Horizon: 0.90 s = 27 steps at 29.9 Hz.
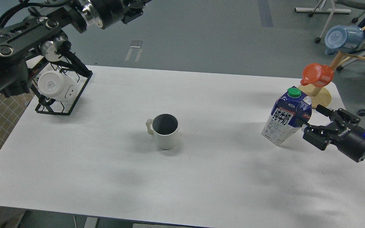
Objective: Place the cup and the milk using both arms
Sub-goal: 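Reach the right gripper to grasp the blue-and-white milk carton, then carry the milk carton toward the mug and set it beside it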
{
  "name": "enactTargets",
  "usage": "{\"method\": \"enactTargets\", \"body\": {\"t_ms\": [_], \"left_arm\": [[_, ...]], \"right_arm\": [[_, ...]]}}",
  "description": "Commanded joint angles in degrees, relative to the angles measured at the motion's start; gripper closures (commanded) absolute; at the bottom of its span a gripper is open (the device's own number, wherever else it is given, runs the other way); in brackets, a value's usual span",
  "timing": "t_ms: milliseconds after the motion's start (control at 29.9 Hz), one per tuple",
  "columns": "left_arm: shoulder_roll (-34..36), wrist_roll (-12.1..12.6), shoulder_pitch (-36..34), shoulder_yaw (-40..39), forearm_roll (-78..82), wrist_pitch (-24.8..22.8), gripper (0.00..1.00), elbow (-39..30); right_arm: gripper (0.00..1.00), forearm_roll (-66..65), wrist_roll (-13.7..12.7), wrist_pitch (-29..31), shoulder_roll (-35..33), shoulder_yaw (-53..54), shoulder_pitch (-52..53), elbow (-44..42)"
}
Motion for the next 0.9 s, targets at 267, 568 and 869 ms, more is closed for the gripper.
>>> {"method": "enactTargets", "body": {"t_ms": [267, 568, 869], "left_arm": [[0.1, 0.0, 0.5, 0.0, 0.1, 0.0, 0.06, -0.2], [0.0, 0.0, 0.6, 0.0, 0.2, 0.0, 0.06, -0.3], [0.1, 0.1, 0.6, 0.0, 0.2, -0.1, 0.06, -0.3]], "right_arm": [[1.00, -1.3, 0.0, 0.0, 2.9, 0.0, 0.8, -2.1], [1.00, -1.0, 0.0, 0.0, 6.9, 0.8, 2.5, -0.9], [1.00, -3.0, 0.0, 0.0, 13.7, 0.4, 8.8, 1.4]]}}
